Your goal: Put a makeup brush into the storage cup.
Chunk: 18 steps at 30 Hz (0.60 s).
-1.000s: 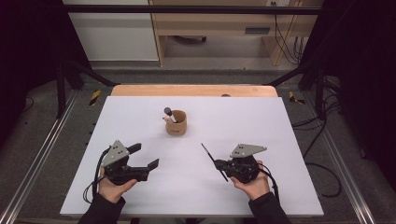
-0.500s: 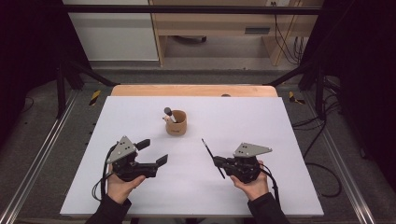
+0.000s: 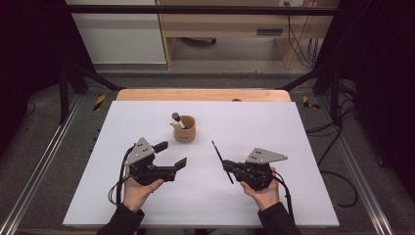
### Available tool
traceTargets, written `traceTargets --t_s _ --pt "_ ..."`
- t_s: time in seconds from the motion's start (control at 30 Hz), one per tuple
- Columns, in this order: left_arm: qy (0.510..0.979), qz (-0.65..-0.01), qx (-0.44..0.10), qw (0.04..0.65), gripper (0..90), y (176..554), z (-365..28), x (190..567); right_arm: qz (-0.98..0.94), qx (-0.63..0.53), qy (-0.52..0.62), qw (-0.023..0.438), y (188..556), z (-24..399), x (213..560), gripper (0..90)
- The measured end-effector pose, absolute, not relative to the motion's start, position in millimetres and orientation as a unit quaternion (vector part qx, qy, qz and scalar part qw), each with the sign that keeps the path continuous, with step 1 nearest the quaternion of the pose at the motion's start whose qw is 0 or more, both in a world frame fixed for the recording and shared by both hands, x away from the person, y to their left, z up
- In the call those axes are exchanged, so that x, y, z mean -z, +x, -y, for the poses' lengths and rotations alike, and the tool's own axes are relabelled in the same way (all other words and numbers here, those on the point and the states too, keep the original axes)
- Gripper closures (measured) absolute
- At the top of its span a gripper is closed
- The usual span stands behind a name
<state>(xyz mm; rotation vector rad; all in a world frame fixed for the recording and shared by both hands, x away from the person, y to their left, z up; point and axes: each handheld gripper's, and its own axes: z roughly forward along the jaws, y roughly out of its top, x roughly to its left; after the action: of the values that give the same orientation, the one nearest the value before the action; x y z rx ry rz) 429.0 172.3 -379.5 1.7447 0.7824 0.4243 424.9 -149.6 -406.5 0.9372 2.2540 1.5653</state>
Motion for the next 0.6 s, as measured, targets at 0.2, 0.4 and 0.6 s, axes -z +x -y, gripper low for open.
traceTargets --t_s 0.2,0.4,0.6 --pt "0.734 -0.334 -0.171 0.566 13.1 432 -164 378 -0.767 -0.543 0.318 0.120 424 146 405 85.8" --pt "0.734 -0.329 -0.169 0.570 13.7 433 -155 377 -0.764 -0.549 0.315 0.122 423 142 404 85.8" --pt "0.731 -0.327 -0.159 0.578 14.7 434 -144 376 -0.761 -0.554 0.314 0.124 422 139 403 85.8"
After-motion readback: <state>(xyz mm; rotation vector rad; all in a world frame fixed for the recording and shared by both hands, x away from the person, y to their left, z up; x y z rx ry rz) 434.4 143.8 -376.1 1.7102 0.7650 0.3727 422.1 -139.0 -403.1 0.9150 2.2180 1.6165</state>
